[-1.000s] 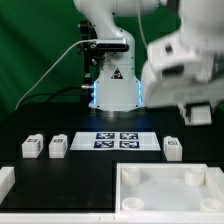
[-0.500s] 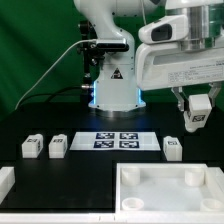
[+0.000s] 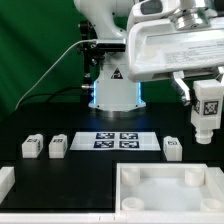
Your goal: Assemble one leg
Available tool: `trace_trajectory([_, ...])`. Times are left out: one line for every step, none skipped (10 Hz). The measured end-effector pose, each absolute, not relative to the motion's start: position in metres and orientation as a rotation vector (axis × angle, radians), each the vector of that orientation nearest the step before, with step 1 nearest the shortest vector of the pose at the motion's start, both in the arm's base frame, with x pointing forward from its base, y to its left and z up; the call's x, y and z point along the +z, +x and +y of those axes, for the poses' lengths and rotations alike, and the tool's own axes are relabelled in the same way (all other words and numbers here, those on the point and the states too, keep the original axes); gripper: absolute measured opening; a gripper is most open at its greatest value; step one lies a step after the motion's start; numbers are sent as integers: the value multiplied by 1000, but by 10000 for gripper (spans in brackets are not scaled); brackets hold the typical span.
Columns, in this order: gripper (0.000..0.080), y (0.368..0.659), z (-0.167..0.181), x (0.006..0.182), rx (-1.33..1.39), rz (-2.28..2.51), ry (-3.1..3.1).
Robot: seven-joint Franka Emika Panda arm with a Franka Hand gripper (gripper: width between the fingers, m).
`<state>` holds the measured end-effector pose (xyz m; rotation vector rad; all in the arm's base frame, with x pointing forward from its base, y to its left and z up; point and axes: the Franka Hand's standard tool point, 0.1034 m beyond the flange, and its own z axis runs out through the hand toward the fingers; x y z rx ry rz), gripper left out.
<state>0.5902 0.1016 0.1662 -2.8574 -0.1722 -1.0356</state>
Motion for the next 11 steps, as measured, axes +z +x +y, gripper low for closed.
trace_trajectory([291, 585, 102, 154, -1007, -172, -2866])
trace_trajectory([291, 584, 103, 151, -947, -178, -2884])
trace_trajectory([291, 585, 102, 153, -972, -177, -2878])
trace_trajectory([291, 585, 100, 137, -972, -172, -2877])
trace_trajectory([291, 592, 103, 123, -906, -165, -2890])
trace_trajectory([291, 609, 107, 126, -943, -158, -2872])
trace_trajectory([291, 614, 109, 121, -956, -154, -2864])
trace_trajectory([291, 614, 111, 111, -934, -152, -2867])
trace_trajectory([291, 612, 115, 102, -916, -156, -2869])
trace_trajectory([291, 610, 118, 98, -906, -152, -2870])
trace_trajectory([291, 611, 117, 97, -896, -146, -2873])
